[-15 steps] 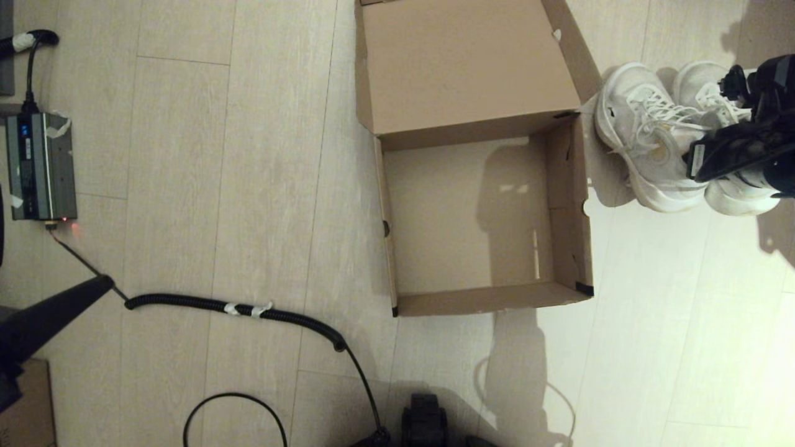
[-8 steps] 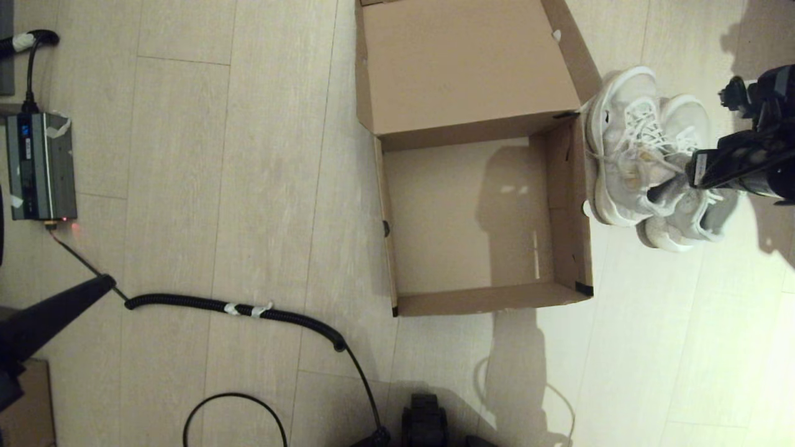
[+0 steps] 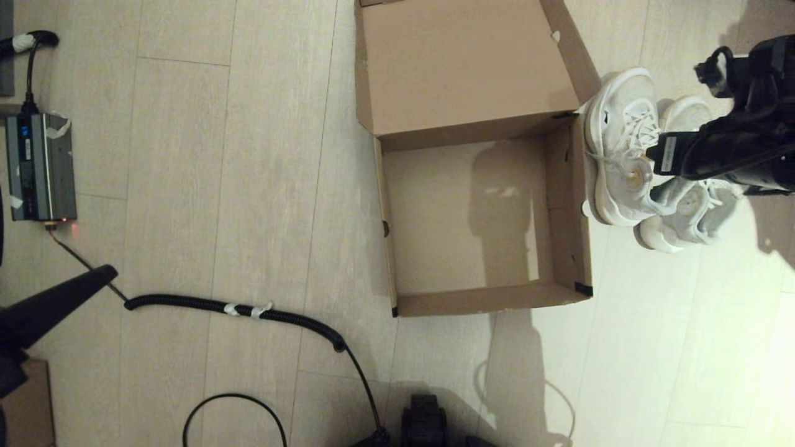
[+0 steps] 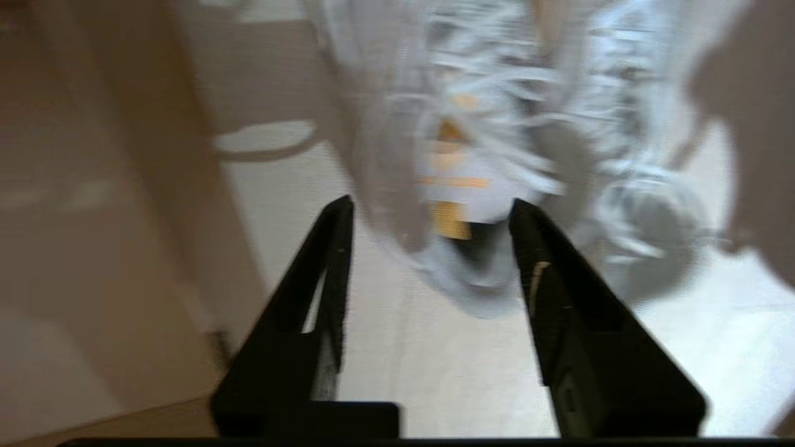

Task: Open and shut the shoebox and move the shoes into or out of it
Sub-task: Put the shoes into the shoe box

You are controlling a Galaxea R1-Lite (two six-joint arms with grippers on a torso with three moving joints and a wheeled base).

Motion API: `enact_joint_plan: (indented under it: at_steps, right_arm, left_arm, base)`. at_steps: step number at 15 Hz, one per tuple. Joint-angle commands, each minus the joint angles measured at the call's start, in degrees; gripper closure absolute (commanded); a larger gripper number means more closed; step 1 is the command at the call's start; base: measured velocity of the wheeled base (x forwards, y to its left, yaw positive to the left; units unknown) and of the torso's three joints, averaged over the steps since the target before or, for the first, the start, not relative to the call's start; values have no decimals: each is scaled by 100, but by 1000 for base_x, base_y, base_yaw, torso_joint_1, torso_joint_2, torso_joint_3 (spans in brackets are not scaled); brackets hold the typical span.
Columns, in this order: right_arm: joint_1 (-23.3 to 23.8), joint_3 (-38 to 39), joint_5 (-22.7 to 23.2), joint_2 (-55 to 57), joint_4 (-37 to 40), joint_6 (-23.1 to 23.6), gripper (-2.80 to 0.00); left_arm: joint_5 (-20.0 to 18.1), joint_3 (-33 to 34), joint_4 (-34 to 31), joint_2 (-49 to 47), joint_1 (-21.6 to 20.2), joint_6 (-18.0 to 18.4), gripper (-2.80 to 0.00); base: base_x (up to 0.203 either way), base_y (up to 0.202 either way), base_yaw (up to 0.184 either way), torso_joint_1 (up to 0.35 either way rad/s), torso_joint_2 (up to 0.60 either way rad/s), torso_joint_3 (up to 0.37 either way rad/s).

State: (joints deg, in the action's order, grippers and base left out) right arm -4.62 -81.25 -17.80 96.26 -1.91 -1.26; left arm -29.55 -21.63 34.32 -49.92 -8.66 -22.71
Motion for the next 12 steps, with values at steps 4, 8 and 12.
enact_joint_plan:
  at_steps: [4,8,12]
  right_arm:
    - [-301,28,-13,611,-496,-58,0]
    - [-459,44,177,857,-556,-282,0]
    - [-687,107,546,910,-557,-540,0]
  left_arm:
    - [10,39,-4,20,-13,-5,0]
    - [10,53,-4,-44,-13,-5,0]
    - [10,71,-4,-54,-13,-5,0]
  base:
    - [0,0,0,0,0,0]
    - [0,0,0,0,0,0]
    - [0,0,0,0,0,0]
